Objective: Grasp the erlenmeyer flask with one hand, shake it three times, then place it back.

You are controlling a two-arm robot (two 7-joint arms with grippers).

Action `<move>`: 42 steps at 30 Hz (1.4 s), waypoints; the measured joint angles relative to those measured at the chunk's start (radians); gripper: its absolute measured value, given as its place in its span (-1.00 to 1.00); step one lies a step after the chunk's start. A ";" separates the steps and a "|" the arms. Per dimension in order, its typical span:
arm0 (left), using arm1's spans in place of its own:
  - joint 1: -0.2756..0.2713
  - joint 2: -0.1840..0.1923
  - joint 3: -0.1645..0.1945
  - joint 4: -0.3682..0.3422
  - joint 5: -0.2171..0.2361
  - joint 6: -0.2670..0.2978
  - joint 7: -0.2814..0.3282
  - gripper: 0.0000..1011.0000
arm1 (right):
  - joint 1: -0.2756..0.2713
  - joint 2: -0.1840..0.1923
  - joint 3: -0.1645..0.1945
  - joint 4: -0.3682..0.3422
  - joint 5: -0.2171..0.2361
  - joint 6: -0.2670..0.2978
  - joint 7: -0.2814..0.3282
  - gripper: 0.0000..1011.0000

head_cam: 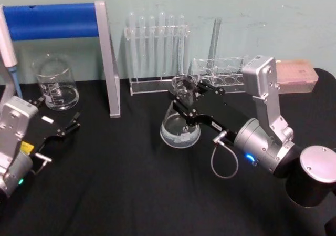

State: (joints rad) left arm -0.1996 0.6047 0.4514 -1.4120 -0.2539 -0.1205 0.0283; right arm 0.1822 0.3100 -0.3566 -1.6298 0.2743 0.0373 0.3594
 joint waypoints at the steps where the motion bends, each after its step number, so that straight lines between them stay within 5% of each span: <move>1: 0.000 0.000 0.000 0.000 0.000 0.000 0.000 0.98 | 0.001 0.000 -0.002 0.005 0.000 0.000 -0.001 -0.11; 21: 0.000 0.000 0.000 0.000 0.000 0.000 0.000 0.98 | 0.009 -0.019 -0.028 0.122 -0.013 -0.062 0.007 -0.11; 42: 0.000 0.000 0.000 0.000 0.000 0.000 0.000 0.98 | 0.006 -0.032 -0.032 0.169 -0.003 -0.055 0.015 -0.11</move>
State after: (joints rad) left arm -0.1995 0.6047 0.4514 -1.4119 -0.2538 -0.1206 0.0283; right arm 0.1883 0.2778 -0.3887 -1.4612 0.2712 -0.0177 0.3742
